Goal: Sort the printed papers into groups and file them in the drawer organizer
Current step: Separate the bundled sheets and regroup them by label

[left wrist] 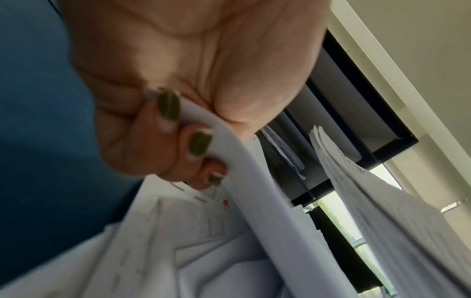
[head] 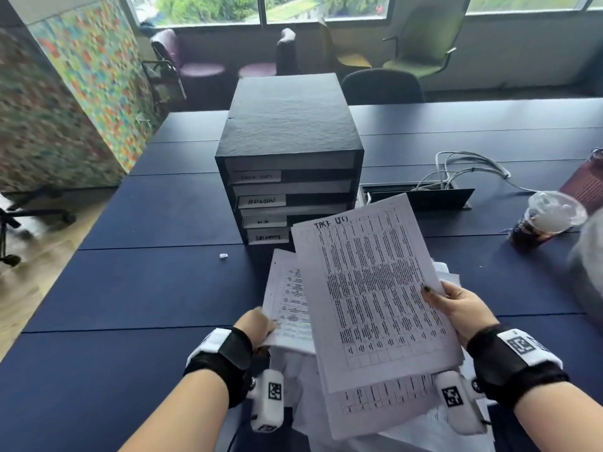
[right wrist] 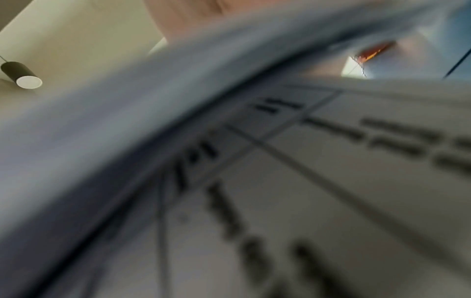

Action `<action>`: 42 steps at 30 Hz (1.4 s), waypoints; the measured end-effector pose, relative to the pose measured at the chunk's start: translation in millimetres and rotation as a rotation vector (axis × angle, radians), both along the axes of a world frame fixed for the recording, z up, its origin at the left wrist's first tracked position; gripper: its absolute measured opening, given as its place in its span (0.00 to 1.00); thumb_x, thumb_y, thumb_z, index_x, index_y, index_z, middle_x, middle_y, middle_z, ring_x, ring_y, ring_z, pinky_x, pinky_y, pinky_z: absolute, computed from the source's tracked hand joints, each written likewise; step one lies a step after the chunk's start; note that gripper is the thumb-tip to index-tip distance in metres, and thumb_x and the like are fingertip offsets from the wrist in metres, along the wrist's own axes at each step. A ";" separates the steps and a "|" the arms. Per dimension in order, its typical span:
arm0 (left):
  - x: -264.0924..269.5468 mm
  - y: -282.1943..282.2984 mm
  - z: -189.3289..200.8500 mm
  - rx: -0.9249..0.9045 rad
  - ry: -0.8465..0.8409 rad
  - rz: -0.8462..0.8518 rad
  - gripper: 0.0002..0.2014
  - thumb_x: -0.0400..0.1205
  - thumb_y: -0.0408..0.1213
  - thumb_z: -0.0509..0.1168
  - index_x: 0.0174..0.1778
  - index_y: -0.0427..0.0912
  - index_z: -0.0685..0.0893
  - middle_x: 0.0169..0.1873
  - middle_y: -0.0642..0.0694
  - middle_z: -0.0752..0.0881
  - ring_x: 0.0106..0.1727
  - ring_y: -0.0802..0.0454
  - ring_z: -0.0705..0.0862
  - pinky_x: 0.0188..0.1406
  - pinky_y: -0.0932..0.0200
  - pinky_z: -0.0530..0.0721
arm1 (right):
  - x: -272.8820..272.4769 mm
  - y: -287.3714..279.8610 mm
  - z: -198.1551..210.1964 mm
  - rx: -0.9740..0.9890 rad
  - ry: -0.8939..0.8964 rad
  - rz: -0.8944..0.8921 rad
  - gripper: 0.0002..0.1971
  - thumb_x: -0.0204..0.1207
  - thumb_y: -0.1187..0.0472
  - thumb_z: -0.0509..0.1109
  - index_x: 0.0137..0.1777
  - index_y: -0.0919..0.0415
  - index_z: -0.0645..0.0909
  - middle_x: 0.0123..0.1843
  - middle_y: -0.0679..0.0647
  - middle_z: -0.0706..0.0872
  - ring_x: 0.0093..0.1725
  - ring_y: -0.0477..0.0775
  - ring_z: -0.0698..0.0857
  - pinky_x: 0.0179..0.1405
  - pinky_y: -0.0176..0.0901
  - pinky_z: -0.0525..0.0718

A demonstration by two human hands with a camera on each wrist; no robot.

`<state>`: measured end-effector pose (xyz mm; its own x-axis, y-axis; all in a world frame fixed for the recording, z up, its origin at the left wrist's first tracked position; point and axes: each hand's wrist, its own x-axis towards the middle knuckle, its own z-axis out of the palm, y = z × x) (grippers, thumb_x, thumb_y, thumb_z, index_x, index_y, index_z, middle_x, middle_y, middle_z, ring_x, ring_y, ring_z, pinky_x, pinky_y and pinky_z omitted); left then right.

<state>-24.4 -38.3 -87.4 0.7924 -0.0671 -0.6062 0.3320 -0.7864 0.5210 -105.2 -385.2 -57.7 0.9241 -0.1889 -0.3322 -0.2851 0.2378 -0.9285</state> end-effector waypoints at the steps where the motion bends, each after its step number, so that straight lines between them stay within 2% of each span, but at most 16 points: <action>1: 1.8 2.6 -4.7 0.070 -0.008 -0.025 0.13 0.85 0.33 0.59 0.64 0.34 0.79 0.65 0.36 0.81 0.67 0.40 0.79 0.58 0.58 0.76 | 1.5 -4.0 -1.9 -0.019 0.011 -0.023 0.48 0.29 0.39 0.88 0.52 0.64 0.84 0.44 0.63 0.91 0.38 0.60 0.90 0.37 0.53 0.90; 5: 10.3 12.4 -6.7 0.154 -0.064 0.056 0.16 0.84 0.34 0.60 0.67 0.32 0.74 0.64 0.35 0.81 0.66 0.39 0.79 0.59 0.56 0.75 | 5.7 -12.7 -2.6 -0.031 -0.014 -0.086 0.47 0.30 0.39 0.88 0.51 0.64 0.84 0.43 0.62 0.91 0.37 0.59 0.90 0.37 0.53 0.90; 8: 12.1 10.2 -6.9 0.036 -0.035 0.040 0.21 0.81 0.32 0.63 0.70 0.33 0.73 0.63 0.35 0.82 0.64 0.39 0.81 0.62 0.53 0.79 | 8.4 -4.3 0.3 0.059 -0.020 -0.070 0.35 0.50 0.50 0.85 0.56 0.68 0.82 0.47 0.65 0.90 0.38 0.59 0.90 0.34 0.50 0.89; 11: 6.8 -4.4 1.8 0.011 0.031 -0.123 0.20 0.83 0.33 0.62 0.71 0.33 0.74 0.66 0.36 0.81 0.66 0.41 0.80 0.61 0.57 0.77 | 13.7 10.1 0.8 0.118 0.005 -0.049 0.30 0.59 0.56 0.79 0.60 0.71 0.79 0.48 0.65 0.90 0.39 0.60 0.90 0.34 0.49 0.89; 13: 0.4 -15.3 11.1 0.093 0.064 -0.265 0.19 0.86 0.35 0.57 0.72 0.33 0.74 0.67 0.39 0.79 0.68 0.45 0.78 0.63 0.60 0.71 | 18.2 20.2 1.1 0.119 0.011 -0.029 0.34 0.55 0.54 0.83 0.59 0.70 0.79 0.46 0.64 0.90 0.38 0.59 0.90 0.33 0.49 0.89; 14: -0.4 -17.0 13.0 0.088 0.057 -0.250 0.18 0.86 0.36 0.56 0.71 0.34 0.75 0.65 0.39 0.81 0.66 0.47 0.79 0.64 0.61 0.71 | 20.2 25.1 1.3 0.110 0.010 -0.018 0.40 0.45 0.50 0.88 0.57 0.69 0.80 0.46 0.64 0.90 0.38 0.59 0.90 0.33 0.49 0.88; 16: 4.6 -15.4 13.4 0.043 -0.008 -0.093 0.14 0.84 0.38 0.58 0.63 0.37 0.80 0.57 0.39 0.84 0.59 0.45 0.83 0.59 0.57 0.78 | 24.1 33.7 -0.5 0.098 0.016 -0.008 0.49 0.31 0.46 0.90 0.55 0.68 0.81 0.47 0.65 0.90 0.39 0.60 0.90 0.33 0.49 0.88; 17: 9.3 -12.8 13.5 -0.024 -0.092 0.024 0.12 0.85 0.38 0.57 0.57 0.37 0.82 0.53 0.36 0.85 0.53 0.41 0.84 0.52 0.55 0.80 | 25.2 37.5 -1.9 0.096 0.020 -0.003 0.49 0.31 0.46 0.90 0.55 0.69 0.81 0.47 0.66 0.90 0.39 0.61 0.90 0.34 0.50 0.89; 19: 18.6 -9.9 19.9 -0.373 -0.141 0.343 0.13 0.86 0.39 0.56 0.42 0.38 0.82 0.38 0.34 0.82 0.32 0.43 0.82 0.32 0.57 0.78 | 27.5 44.4 -6.5 0.113 0.037 -0.001 0.43 0.43 0.50 0.88 0.58 0.71 0.80 0.46 0.66 0.89 0.38 0.61 0.90 0.34 0.50 0.89; 21: 23.1 -11.1 33.0 -0.617 -0.071 0.515 0.17 0.86 0.45 0.56 0.36 0.42 0.82 0.30 0.42 0.83 0.25 0.50 0.80 0.30 0.60 0.78 | 28.8 52.5 -9.7 0.113 0.046 -0.014 0.38 0.49 0.51 0.85 0.58 0.72 0.80 0.45 0.65 0.90 0.36 0.60 0.89 0.35 0.51 0.89; 25: 19.5 -11.5 38.2 -0.717 -0.014 0.400 0.13 0.88 0.40 0.56 0.59 0.37 0.79 0.47 0.46 0.87 0.45 0.52 0.85 0.46 0.63 0.83 | 33.8 65.8 -10.1 0.069 0.064 0.006 0.48 0.35 0.44 0.89 0.56 0.70 0.81 0.45 0.67 0.89 0.36 0.61 0.88 0.37 0.53 0.90; 28: 16.4 -6.1 37.8 -0.775 -0.040 0.378 0.13 0.88 0.34 0.55 0.68 0.37 0.73 0.57 0.45 0.85 0.53 0.50 0.84 0.58 0.56 0.82 | 39.2 70.4 -3.4 0.036 0.036 0.042 0.50 0.31 0.40 0.88 0.56 0.67 0.82 0.50 0.68 0.89 0.43 0.64 0.89 0.43 0.58 0.89; 31: 17.5 0.4 45.1 -0.822 -0.103 0.341 0.11 0.87 0.35 0.55 0.65 0.44 0.71 0.54 0.52 0.83 0.53 0.56 0.83 0.53 0.66 0.83 | 43.2 76.6 6.5 0.025 -0.012 0.082 0.47 0.36 0.38 0.87 0.56 0.63 0.82 0.52 0.66 0.89 0.47 0.66 0.88 0.49 0.64 0.87; 35: 26.3 9.0 52.9 -0.803 -0.253 0.265 0.08 0.86 0.37 0.58 0.60 0.52 0.74 0.60 0.49 0.83 0.67 0.46 0.80 0.72 0.44 0.74 | 46.6 82.9 15.9 0.025 -0.067 0.083 0.42 0.41 0.37 0.85 0.56 0.58 0.83 0.54 0.65 0.88 0.52 0.68 0.86 0.55 0.68 0.83; 39: 34.5 10.4 67.8 -0.867 -0.328 0.243 0.13 0.87 0.34 0.56 0.66 0.49 0.72 0.65 0.47 0.80 0.71 0.47 0.76 0.75 0.47 0.70 | 52.9 88.1 29.2 0.031 -0.106 0.087 0.33 0.44 0.37 0.84 0.49 0.52 0.86 0.54 0.65 0.88 0.51 0.68 0.86 0.54 0.68 0.84; 42: 44.7 10.2 80.3 -0.863 -0.341 0.219 0.11 0.87 0.33 0.55 0.63 0.49 0.73 0.63 0.50 0.80 0.70 0.49 0.76 0.76 0.48 0.69 | 62.4 90.5 38.6 0.027 -0.105 0.067 0.36 0.43 0.37 0.85 0.49 0.57 0.85 0.51 0.65 0.88 0.47 0.66 0.87 0.50 0.67 0.85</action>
